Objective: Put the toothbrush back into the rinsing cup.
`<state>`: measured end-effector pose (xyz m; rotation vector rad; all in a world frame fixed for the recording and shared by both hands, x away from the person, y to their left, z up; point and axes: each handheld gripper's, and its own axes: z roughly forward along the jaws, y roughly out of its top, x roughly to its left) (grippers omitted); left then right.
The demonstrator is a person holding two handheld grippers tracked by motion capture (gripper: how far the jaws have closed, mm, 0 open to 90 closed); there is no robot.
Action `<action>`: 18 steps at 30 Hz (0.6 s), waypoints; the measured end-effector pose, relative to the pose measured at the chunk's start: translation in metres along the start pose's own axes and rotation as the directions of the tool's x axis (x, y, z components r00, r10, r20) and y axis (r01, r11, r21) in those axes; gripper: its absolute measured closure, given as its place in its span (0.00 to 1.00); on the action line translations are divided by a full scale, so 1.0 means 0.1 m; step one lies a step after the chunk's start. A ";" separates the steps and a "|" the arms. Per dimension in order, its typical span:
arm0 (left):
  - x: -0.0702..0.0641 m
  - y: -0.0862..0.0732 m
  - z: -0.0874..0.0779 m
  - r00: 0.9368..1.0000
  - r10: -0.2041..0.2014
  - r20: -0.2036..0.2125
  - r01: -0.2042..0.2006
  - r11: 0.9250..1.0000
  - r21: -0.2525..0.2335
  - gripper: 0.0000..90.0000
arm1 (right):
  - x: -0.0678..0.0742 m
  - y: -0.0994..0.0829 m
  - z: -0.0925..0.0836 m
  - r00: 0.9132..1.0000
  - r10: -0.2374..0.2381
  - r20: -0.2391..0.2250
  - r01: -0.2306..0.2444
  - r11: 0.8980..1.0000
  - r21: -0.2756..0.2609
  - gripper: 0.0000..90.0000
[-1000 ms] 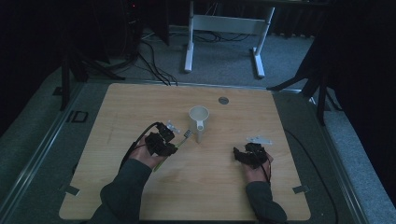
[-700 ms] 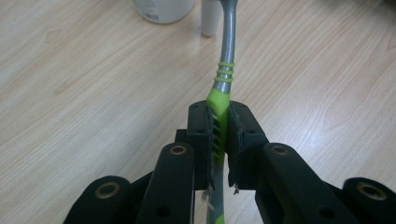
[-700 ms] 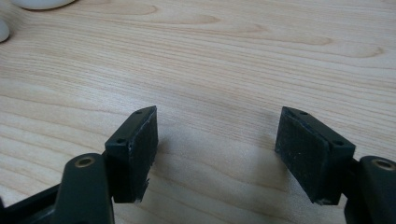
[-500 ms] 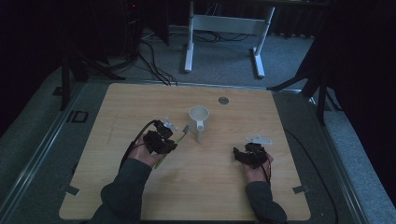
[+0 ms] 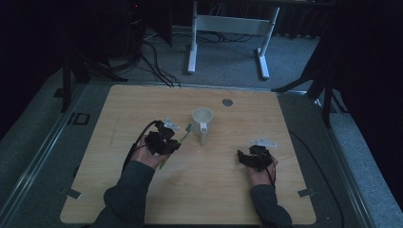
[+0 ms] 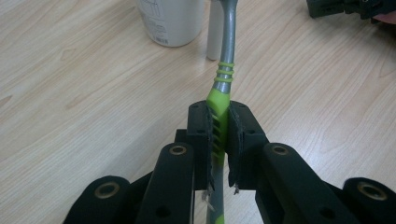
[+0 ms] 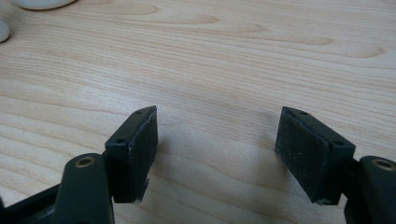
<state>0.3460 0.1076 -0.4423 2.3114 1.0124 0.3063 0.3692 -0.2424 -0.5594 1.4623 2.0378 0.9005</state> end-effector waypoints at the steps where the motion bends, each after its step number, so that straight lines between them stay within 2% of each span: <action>1: 0.00 0.00 0.00 1.000 -0.001 -0.001 0.001 1.000 -0.004 0.90 | 0.00 0.00 0.00 1.000 0.000 0.000 0.000 1.000 0.000 0.33; 10: 0.01 0.00 -0.01 1.000 -0.006 0.001 0.006 1.000 -0.017 0.90 | 0.00 0.00 0.00 1.000 -0.001 0.000 0.001 1.000 0.000 0.33; 18: 0.01 0.01 -0.01 1.000 -0.019 0.000 0.019 0.999 -0.051 0.90 | 0.00 0.00 0.00 1.000 0.000 0.000 0.000 1.000 0.000 0.33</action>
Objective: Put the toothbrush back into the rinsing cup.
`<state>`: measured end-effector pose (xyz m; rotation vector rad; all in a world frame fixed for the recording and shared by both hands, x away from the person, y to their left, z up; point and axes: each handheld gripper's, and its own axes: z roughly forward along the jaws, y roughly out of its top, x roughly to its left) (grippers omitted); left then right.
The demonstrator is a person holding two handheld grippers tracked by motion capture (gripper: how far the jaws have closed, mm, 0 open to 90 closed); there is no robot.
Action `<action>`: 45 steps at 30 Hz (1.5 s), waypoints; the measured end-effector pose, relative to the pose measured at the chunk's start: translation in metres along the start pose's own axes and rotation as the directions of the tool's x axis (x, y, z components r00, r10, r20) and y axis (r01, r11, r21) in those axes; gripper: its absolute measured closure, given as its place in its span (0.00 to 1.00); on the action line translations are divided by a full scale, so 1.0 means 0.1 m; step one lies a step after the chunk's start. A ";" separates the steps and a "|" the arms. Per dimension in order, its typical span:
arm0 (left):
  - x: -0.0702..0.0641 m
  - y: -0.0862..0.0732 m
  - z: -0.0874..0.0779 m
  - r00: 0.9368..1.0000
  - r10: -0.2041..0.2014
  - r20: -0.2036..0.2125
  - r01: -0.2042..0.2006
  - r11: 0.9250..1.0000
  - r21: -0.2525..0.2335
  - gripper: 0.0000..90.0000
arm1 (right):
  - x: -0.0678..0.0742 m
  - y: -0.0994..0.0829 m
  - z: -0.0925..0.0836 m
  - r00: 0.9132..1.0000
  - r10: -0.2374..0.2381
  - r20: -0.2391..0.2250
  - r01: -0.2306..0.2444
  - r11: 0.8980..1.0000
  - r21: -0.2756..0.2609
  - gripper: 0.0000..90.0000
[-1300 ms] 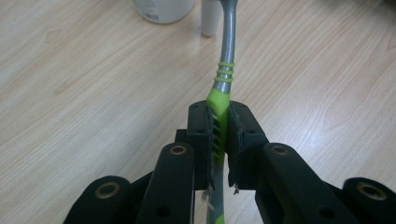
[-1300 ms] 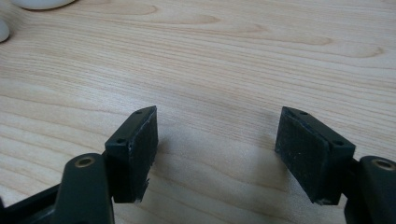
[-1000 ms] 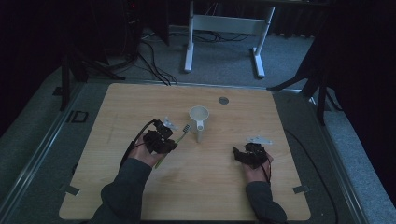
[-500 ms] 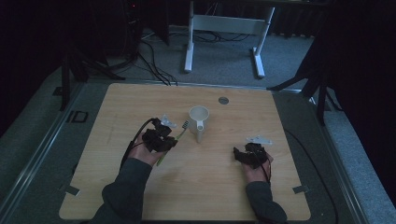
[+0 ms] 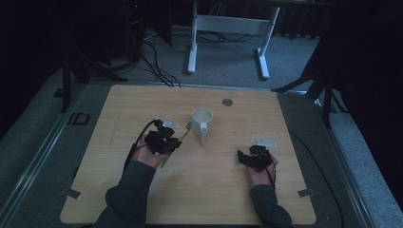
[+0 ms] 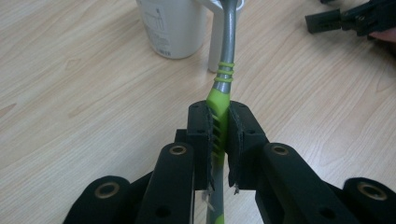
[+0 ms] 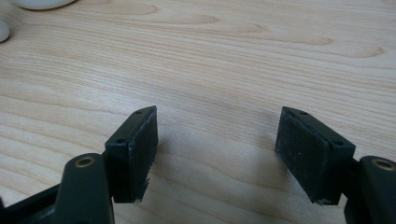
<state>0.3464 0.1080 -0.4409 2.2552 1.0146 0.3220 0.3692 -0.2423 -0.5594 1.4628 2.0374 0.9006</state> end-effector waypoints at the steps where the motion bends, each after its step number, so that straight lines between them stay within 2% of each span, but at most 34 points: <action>1: 0.00 0.00 0.00 1.000 -0.002 0.001 0.002 1.000 -0.003 0.90 | 0.00 0.00 0.00 1.000 0.000 0.000 0.000 1.000 0.000 0.33; 16: 0.00 0.01 0.00 1.000 -0.027 -0.002 0.026 0.998 -0.061 0.90 | 0.00 0.00 0.00 1.000 -0.002 0.000 0.002 1.000 -0.001 0.33; 23: -0.01 0.02 0.01 1.000 -0.019 0.007 0.019 0.996 -0.090 0.90 | 0.00 0.00 0.00 1.000 0.000 0.000 0.000 1.000 0.000 0.33; 31: -0.02 0.02 0.00 1.000 -0.019 0.013 0.021 0.991 -0.129 0.89 | 0.00 0.00 0.00 1.000 0.000 0.000 0.000 1.000 -0.001 0.33; 38: -0.01 0.02 -0.03 0.999 -0.028 0.024 0.032 0.985 -0.172 0.89 | 0.00 0.00 0.00 1.000 0.000 0.000 0.000 1.000 0.001 0.33; 45: 0.00 0.03 -0.02 0.999 -0.028 0.025 0.032 0.982 -0.186 0.90 | 0.00 0.00 0.00 1.000 0.000 0.000 0.000 1.000 0.001 0.33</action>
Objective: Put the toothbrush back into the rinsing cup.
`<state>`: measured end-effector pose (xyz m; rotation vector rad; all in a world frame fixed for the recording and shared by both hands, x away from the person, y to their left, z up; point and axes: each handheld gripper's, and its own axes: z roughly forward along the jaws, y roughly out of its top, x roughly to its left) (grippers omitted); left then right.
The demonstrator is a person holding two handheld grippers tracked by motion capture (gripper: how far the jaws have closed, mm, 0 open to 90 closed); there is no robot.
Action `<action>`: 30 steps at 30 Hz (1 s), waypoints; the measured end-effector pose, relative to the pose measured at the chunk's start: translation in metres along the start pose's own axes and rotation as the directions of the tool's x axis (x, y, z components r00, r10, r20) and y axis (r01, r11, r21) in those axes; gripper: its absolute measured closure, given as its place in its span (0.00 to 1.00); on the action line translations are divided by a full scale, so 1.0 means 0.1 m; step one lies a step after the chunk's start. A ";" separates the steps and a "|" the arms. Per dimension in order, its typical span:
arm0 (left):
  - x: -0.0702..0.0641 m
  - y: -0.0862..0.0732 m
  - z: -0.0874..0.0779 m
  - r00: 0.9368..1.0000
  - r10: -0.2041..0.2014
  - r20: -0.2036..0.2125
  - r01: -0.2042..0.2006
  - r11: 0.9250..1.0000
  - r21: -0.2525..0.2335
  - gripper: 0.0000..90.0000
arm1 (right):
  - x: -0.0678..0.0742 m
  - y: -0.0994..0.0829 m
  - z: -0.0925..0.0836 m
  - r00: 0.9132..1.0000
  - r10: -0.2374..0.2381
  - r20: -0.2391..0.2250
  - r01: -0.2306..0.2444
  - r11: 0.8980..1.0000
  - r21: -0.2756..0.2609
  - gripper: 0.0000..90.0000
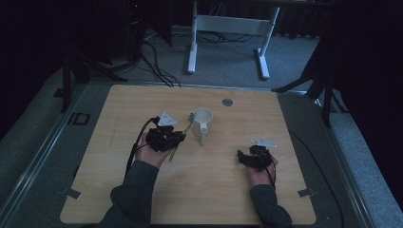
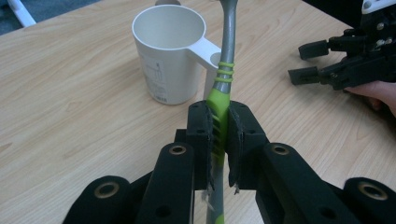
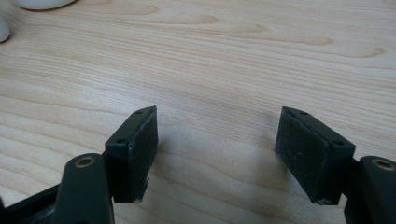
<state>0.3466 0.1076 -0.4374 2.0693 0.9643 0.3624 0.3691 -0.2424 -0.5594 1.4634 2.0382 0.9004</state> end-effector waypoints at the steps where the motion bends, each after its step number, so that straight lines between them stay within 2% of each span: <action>1: 0.00 0.00 0.00 1.000 0.003 0.002 -0.003 1.000 -0.003 0.89 | 0.00 0.00 0.00 1.000 0.000 0.000 0.000 1.000 -0.001 0.33; 9: 0.00 0.01 -0.01 1.000 -0.003 0.011 0.004 0.999 -0.034 0.89 | 0.00 0.00 0.00 1.000 -0.001 0.000 0.001 1.000 -0.001 0.33; 18: 0.00 0.02 -0.04 1.000 -0.010 0.015 0.011 0.996 -0.089 0.90 | 0.00 0.00 0.00 1.000 -0.001 0.000 0.001 1.000 0.001 0.33; 25: 0.01 0.01 -0.02 1.000 -0.019 0.022 0.021 0.996 -0.089 0.90 | 0.00 0.00 0.00 1.000 -0.003 0.000 0.003 1.000 0.000 0.33; 30: 0.01 0.02 -0.02 0.999 -0.029 0.027 0.032 0.994 -0.106 0.89 | 0.00 0.00 0.00 1.000 -0.003 0.000 0.003 1.000 0.000 0.33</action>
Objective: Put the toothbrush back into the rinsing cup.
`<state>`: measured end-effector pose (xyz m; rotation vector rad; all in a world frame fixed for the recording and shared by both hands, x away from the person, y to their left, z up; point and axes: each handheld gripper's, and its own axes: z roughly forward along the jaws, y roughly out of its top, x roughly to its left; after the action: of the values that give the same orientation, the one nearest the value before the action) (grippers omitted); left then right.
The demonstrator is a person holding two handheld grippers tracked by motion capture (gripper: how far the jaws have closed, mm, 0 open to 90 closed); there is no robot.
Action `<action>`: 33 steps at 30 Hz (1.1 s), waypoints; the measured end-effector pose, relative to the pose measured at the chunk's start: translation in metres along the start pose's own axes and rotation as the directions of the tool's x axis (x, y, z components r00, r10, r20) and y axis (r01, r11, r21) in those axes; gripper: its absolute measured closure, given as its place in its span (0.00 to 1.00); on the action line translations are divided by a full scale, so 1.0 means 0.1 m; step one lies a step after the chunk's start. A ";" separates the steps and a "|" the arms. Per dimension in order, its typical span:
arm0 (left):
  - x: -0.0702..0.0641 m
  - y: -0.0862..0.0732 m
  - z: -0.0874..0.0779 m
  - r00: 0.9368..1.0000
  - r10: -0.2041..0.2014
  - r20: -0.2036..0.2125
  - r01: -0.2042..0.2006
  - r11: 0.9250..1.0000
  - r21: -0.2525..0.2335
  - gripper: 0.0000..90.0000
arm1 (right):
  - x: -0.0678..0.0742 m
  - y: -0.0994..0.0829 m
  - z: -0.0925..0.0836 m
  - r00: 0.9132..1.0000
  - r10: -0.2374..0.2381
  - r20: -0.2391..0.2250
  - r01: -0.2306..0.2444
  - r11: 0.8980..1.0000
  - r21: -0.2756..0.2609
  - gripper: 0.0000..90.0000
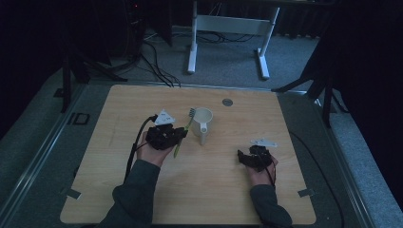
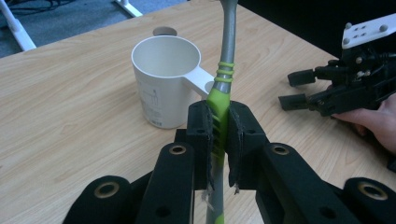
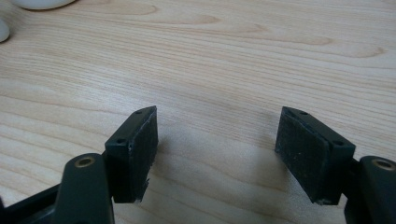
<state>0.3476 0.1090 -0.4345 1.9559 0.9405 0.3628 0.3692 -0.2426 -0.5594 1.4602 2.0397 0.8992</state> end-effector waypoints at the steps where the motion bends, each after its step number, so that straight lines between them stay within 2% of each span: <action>1: 0.00 0.00 0.00 1.000 -0.002 0.000 0.002 1.000 -0.003 0.90 | 0.00 0.00 0.00 1.000 0.000 0.000 0.000 1.000 0.000 0.33; 24: 0.03 0.02 0.01 0.999 -0.045 0.008 0.046 0.997 -0.060 0.90 | 0.00 0.00 0.00 1.000 0.002 0.000 -0.002 1.000 -0.001 0.33; 29: 0.04 0.03 -0.02 0.998 -0.062 0.003 0.062 0.993 -0.097 0.90 | 0.00 0.00 0.00 1.000 0.004 0.000 -0.004 1.000 -0.001 0.33; 33: 0.04 0.03 -0.03 0.998 -0.069 0.005 0.069 0.992 -0.109 0.90 | 0.00 0.00 0.00 1.000 0.004 0.000 -0.004 1.000 -0.001 0.33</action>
<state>0.3499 0.1134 -0.4306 1.8201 0.9647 0.3653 0.3692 -0.2423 -0.5595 1.4646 2.0363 0.9017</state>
